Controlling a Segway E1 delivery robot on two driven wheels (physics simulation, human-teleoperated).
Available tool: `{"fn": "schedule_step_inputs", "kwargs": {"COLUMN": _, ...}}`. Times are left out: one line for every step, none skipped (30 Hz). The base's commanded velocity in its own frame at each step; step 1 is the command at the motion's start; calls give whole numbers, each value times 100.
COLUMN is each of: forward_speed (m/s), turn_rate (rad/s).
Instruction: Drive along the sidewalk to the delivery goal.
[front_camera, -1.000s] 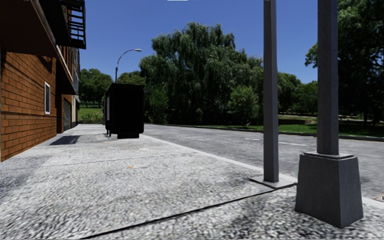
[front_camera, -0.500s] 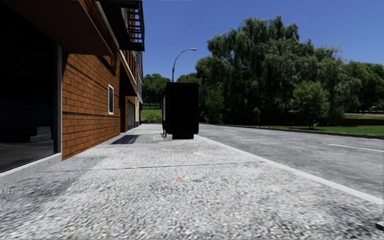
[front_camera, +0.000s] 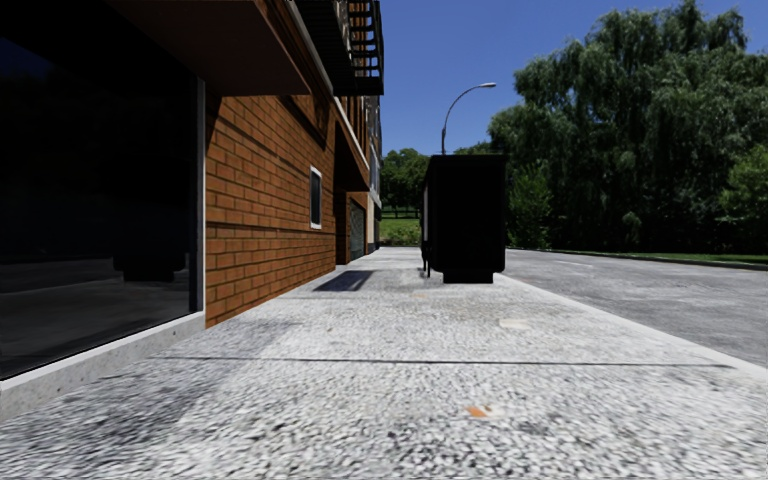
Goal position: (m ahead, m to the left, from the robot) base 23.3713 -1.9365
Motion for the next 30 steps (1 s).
{"fn": "schedule_step_inputs", "kwargs": {"forward_speed": 160, "turn_rate": 0}}
{"fn": "schedule_step_inputs", "kwargs": {"forward_speed": 160, "turn_rate": 0}}
{"fn": "schedule_step_inputs", "kwargs": {"forward_speed": 158, "turn_rate": 0}}
{"fn": "schedule_step_inputs", "kwargs": {"forward_speed": 154, "turn_rate": 0}}
{"fn": "schedule_step_inputs", "kwargs": {"forward_speed": 154, "turn_rate": 0}}
{"fn": "schedule_step_inputs", "kwargs": {"forward_speed": 154, "turn_rate": 0}}
{"fn": "schedule_step_inputs", "kwargs": {"forward_speed": 200, "turn_rate": 0}}
{"fn": "schedule_step_inputs", "kwargs": {"forward_speed": 200, "turn_rate": 0}}
{"fn": "schedule_step_inputs", "kwargs": {"forward_speed": 200, "turn_rate": 0}}
{"fn": "schedule_step_inputs", "kwargs": {"forward_speed": 200, "turn_rate": 0}}
{"fn": "schedule_step_inputs", "kwargs": {"forward_speed": 200, "turn_rate": 0}}
{"fn": "schedule_step_inputs", "kwargs": {"forward_speed": 200, "turn_rate": 0}}
{"fn": "schedule_step_inputs", "kwargs": {"forward_speed": 200, "turn_rate": 0}}
{"fn": "schedule_step_inputs", "kwargs": {"forward_speed": 200, "turn_rate": 0}}
{"fn": "schedule_step_inputs", "kwargs": {"forward_speed": 200, "turn_rate": 0}}
{"fn": "schedule_step_inputs", "kwargs": {"forward_speed": 200, "turn_rate": 0}}
{"fn": "schedule_step_inputs", "kwargs": {"forward_speed": 200, "turn_rate": 0}}
{"fn": "schedule_step_inputs", "kwargs": {"forward_speed": 200, "turn_rate": 0}}
{"fn": "schedule_step_inputs", "kwargs": {"forward_speed": 200, "turn_rate": 0}}
{"fn": "schedule_step_inputs", "kwargs": {"forward_speed": 200, "turn_rate": 0}}
{"fn": "schedule_step_inputs", "kwargs": {"forward_speed": 200, "turn_rate": 0}}
{"fn": "schedule_step_inputs", "kwargs": {"forward_speed": 200, "turn_rate": 0}}
{"fn": "schedule_step_inputs", "kwargs": {"forward_speed": 200, "turn_rate": 0}}
{"fn": "schedule_step_inputs", "kwargs": {"forward_speed": 200, "turn_rate": 0}}
{"fn": "schedule_step_inputs", "kwargs": {"forward_speed": 200, "turn_rate": 0}}
{"fn": "schedule_step_inputs", "kwargs": {"forward_speed": 200, "turn_rate": 0}}
{"fn": "schedule_step_inputs", "kwargs": {"forward_speed": 200, "turn_rate": 0}}
{"fn": "schedule_step_inputs", "kwargs": {"forward_speed": 200, "turn_rate": 0}}
{"fn": "schedule_step_inputs", "kwargs": {"forward_speed": 200, "turn_rate": 0}}
{"fn": "schedule_step_inputs", "kwargs": {"forward_speed": 200, "turn_rate": 0}}
